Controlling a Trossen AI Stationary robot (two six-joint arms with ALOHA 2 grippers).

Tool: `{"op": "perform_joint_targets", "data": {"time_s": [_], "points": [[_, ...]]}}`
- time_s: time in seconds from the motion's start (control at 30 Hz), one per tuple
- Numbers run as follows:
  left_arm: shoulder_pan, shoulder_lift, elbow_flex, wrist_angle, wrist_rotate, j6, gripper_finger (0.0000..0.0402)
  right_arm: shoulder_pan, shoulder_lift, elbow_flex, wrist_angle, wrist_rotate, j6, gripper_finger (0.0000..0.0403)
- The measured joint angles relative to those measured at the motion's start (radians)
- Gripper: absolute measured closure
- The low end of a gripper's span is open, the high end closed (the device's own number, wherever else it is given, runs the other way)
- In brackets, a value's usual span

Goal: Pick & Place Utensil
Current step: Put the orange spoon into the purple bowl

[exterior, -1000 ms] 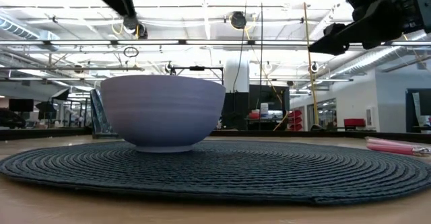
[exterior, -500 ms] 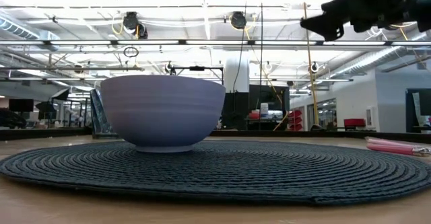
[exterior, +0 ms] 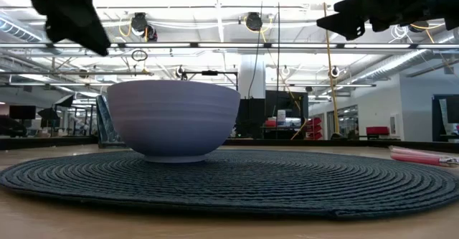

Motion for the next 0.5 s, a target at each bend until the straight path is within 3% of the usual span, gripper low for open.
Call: {"op": "perform_joint_targets", "data": {"time_s": [0.33, 0.5], "points": [[-0.133, 0.18, 0.062, -0.207, 0.181, -0.519, 0.0282, 0.006, 0.0, -0.06, -0.016, -0.001, 0.088, 0.0085], [-0.223, 0.248, 0.085, -0.228, 0.282, -0.742, 0.0282, 0.008, 0.0, -0.104, 0.05, -0.001, 0.119, 0.0085]]}}
